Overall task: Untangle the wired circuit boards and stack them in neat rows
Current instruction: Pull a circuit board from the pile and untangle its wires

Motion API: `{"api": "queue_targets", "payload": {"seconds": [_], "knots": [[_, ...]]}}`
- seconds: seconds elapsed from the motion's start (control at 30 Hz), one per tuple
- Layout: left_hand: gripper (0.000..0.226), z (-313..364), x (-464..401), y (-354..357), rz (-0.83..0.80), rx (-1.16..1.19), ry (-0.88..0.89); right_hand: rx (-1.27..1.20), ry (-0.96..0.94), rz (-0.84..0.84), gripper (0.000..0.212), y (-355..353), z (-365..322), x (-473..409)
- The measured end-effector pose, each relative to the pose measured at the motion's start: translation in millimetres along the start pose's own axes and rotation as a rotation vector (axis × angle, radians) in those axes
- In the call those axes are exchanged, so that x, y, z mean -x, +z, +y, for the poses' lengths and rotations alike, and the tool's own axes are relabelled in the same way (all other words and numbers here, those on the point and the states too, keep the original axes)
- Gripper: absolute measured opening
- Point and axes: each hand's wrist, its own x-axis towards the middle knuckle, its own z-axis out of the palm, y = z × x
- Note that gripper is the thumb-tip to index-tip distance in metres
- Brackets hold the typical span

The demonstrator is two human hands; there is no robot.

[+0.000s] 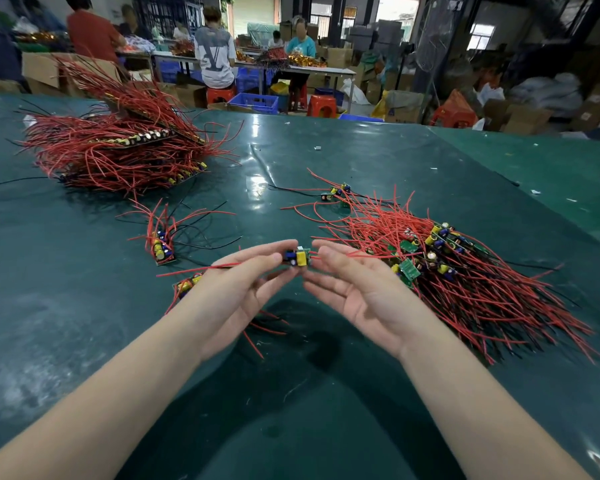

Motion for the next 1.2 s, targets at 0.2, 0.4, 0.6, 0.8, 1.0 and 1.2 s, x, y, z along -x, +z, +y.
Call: {"api": "queue_targets", "payload": {"seconds": [0.2, 0.4, 0.6, 0.8, 1.0, 1.2], "knots": [[0.015, -3.6, 4.0, 1.4, 0.065, -0.245, 0.116, 0.102, -0.101, 0.005, 0.02, 3.1, 10.5, 0.8], [0.006, -2.3, 4.0, 2.2, 0.126, -0.34, 0.183, 0.039, -0.08, 0.035, 0.01, 5.9, 8.3, 1.4], [0.01, -3.1, 5.9, 3.9, 0.09, -0.377, 0.24, -0.009, -0.07, 0.012, 0.017, 7.9, 7.9, 3.0], [0.009, -5.6, 3.0, 1.8, 0.151, -0.287, 0.172, 0.08, -0.029, 0.012, 0.018, 7.8, 7.7, 5.5], [0.008, -2.4, 0.2, -0.4, 0.162, -0.163, 0.085, -0.013, -0.021, -0.031, 0.017, 10.3, 9.7, 4.8], [0.012, -3.2, 2.9, 2.9, 0.083, -0.195, 0.145, -0.089, -0.01, 0.045, 0.016, 10.0, 6.7, 4.2]]}}
